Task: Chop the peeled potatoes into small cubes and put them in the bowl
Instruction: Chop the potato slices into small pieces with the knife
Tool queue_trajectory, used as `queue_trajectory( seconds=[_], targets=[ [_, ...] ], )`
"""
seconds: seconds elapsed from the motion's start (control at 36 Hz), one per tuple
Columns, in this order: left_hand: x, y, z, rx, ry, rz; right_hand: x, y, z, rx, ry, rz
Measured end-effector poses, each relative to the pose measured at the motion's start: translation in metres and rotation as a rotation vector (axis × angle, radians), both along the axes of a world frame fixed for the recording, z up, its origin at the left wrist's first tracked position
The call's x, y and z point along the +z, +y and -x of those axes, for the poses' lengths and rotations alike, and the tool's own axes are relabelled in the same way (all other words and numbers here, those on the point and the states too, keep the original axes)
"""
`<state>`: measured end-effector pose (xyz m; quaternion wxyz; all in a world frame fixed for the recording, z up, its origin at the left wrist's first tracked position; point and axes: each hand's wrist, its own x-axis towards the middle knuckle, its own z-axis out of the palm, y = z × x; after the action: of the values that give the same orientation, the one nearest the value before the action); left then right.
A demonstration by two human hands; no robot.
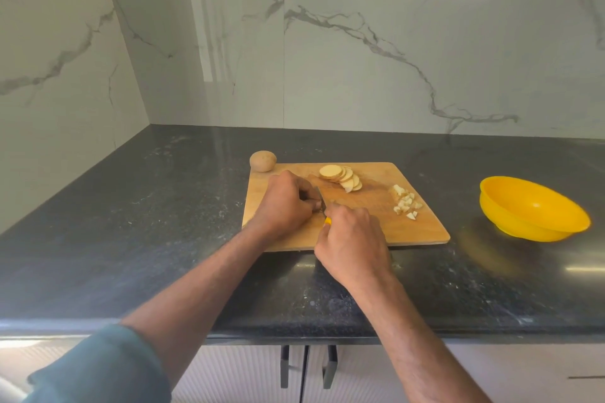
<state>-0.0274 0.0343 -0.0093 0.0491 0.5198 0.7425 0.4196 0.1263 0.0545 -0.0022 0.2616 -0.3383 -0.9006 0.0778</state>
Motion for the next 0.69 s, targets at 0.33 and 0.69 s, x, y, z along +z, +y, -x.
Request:
queue_trajectory(
  seconds=[0.33,0.69],
  targets=[
    [0.0,0.002,-0.001,0.06,0.025,0.016,0.0,-0.018,-0.035,0.016,-0.008,0.046],
    [0.0,0.001,0.002,0.062,-0.033,-0.01,0.009,-0.012,-0.058,-0.058,0.161,0.073]
  ],
)
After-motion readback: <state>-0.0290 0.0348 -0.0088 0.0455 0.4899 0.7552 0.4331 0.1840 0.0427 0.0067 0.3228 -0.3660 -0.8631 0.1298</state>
